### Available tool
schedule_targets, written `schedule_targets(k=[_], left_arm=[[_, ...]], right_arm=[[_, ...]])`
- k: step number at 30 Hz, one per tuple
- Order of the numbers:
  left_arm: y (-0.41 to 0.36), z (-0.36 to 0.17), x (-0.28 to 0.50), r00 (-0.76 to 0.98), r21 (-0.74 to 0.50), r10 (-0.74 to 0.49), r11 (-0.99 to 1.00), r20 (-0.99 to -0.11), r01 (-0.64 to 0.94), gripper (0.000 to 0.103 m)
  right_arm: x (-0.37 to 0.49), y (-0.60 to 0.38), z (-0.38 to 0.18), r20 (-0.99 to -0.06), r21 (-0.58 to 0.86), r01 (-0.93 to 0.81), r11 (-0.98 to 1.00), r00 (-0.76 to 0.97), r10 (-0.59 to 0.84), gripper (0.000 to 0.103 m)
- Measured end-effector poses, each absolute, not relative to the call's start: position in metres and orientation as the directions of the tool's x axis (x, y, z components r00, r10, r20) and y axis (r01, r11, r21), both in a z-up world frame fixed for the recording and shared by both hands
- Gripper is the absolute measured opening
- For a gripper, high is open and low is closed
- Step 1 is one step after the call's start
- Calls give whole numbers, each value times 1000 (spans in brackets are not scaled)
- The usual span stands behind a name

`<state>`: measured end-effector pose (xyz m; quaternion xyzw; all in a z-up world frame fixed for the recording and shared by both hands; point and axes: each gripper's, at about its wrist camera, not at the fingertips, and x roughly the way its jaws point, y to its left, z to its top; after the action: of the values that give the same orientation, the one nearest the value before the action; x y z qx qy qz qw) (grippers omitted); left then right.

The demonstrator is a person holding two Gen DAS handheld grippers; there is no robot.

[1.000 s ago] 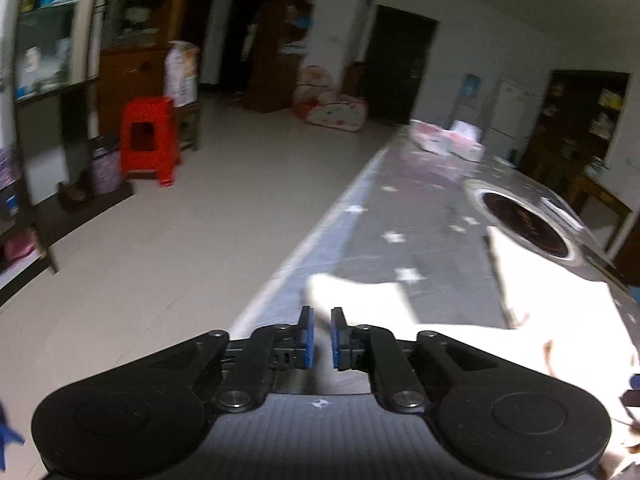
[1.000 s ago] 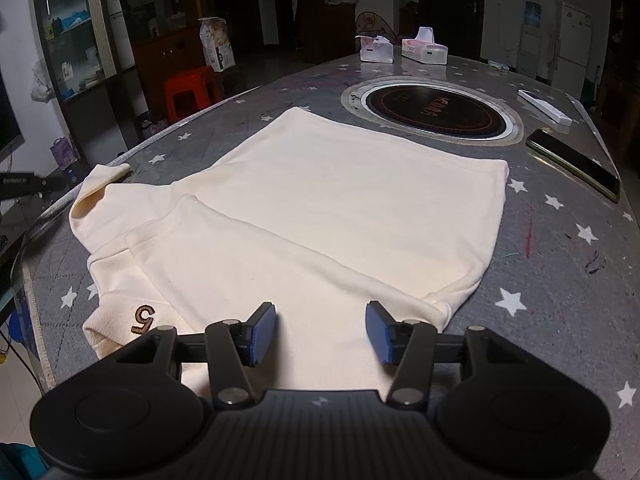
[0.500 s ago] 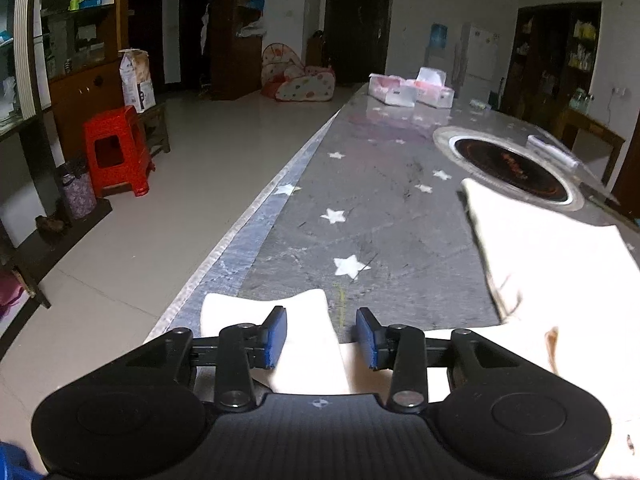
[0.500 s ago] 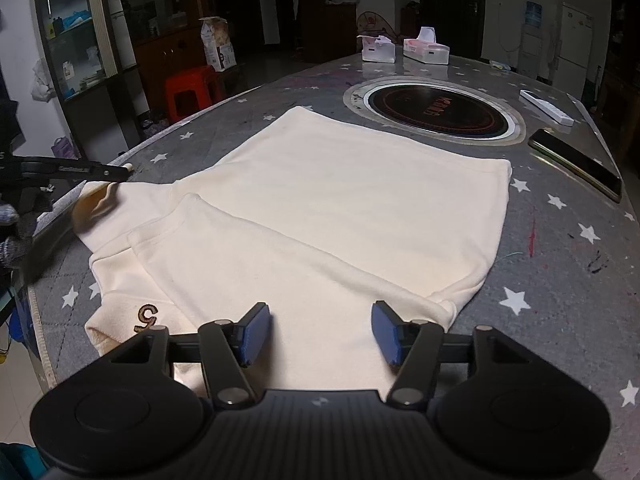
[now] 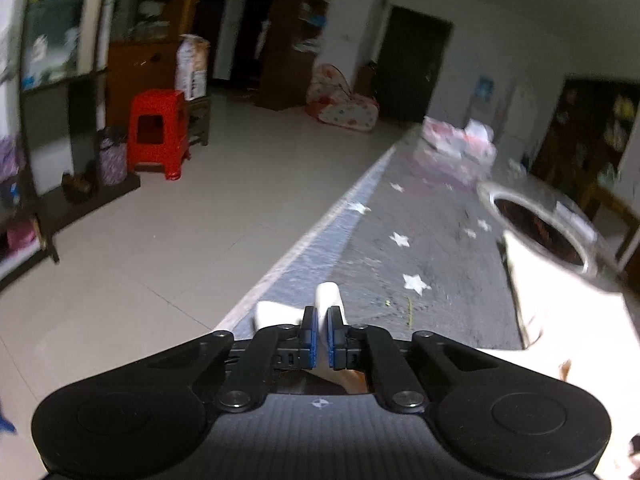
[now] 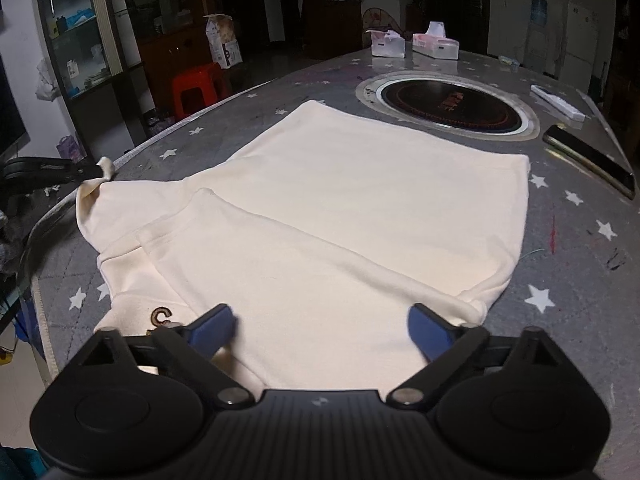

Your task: Fold clothes

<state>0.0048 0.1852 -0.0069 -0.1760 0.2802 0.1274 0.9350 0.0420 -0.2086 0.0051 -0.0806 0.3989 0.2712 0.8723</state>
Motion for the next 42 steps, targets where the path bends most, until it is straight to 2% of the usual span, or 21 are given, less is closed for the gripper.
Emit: schedule_targets(k=[5, 12, 15, 17, 19, 25, 28, 34, 42], left_arm=[[202, -8, -34, 831, -353, 146, 856, -537, -379, 5], [214, -13, -50, 809, -366, 138, 839, -571, -402, 8], [215, -11, -50, 812, -374, 128, 839, -570, -395, 17], [210, -9, -44, 813, -354, 134, 851, -567, -388, 39], [204, -7, -34, 814, -324, 133, 872, -565, -368, 44], [194, -12, -5, 792, -202, 183, 911, -582, -359, 43], [198, -13, 0, 778, -186, 202, 907, -595, -378, 42], [199, -10, -23, 781, -247, 205, 875, -589, -416, 45], [194, -13, -23, 765, -251, 231, 854, -602, -456, 48]], right_arm=[[42, -204, 2, -744, 67, -538, 840, 534, 401, 103], [39, -203, 1, -742, 59, -527, 848, 545, 391, 103], [39, -201, 0, -744, 52, -523, 850, 548, 383, 103], [38, -201, 0, -745, 46, -525, 850, 549, 380, 103], [38, -201, 0, -743, 44, -527, 849, 551, 380, 103], [35, -201, -2, -731, 33, -531, 847, 565, 383, 103], [35, -201, -2, -729, 31, -532, 846, 567, 383, 103], [35, -201, -2, -724, 27, -534, 845, 572, 385, 103], [33, -201, -3, -716, 22, -535, 845, 581, 387, 103]])
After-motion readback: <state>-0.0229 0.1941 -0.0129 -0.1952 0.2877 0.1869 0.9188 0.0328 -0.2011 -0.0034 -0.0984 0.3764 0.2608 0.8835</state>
